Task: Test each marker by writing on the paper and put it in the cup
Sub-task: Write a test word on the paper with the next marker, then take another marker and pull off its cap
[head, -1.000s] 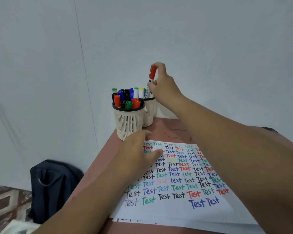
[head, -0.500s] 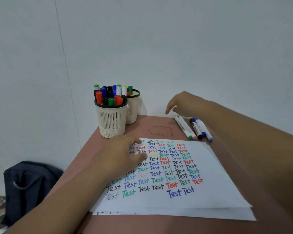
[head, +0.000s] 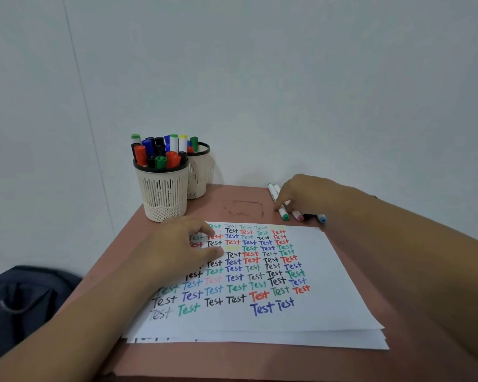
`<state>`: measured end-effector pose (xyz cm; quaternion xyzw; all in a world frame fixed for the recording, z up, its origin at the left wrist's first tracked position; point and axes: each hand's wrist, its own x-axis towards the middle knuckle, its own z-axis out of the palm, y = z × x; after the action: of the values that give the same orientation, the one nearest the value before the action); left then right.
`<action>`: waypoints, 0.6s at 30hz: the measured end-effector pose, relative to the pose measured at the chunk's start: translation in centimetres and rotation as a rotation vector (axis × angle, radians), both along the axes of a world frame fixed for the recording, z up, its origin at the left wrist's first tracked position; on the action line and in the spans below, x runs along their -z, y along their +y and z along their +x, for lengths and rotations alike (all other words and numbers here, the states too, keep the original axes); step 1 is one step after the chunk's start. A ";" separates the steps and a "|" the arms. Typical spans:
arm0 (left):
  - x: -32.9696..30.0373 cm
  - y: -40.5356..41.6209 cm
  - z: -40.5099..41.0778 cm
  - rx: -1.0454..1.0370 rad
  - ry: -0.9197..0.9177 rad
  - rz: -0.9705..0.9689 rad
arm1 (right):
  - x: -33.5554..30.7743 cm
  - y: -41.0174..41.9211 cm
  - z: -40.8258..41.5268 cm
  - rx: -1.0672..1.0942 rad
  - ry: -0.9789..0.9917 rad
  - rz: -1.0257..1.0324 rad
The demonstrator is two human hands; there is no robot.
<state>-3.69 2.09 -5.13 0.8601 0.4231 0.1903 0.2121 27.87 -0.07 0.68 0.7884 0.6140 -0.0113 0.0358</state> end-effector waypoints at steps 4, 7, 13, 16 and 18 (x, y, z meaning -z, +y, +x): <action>0.1 -0.1 0.1 0.004 -0.009 0.048 | 0.7 -0.1 -0.4 -0.126 -0.190 -0.040; 0.1 -0.4 0.1 0.010 -0.039 0.092 | 0.8 -1.2 -0.6 -0.355 -0.420 0.024; 0.5 -0.1 -0.1 0.054 -0.075 0.166 | 1.3 -4.3 -3.3 -0.432 -0.071 0.641; 0.7 -0.4 -0.2 0.101 -0.146 0.189 | 0.9 -6.5 -6.9 -0.254 0.549 0.778; 0.6 -0.7 -0.3 0.140 -0.217 0.224 | 0.7 -7.8 -9.3 -0.212 0.871 0.814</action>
<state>-3.94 1.35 -5.73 0.8802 0.3128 0.3127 0.1723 18.58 -7.85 -0.04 0.5963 0.6022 -0.0938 -0.5225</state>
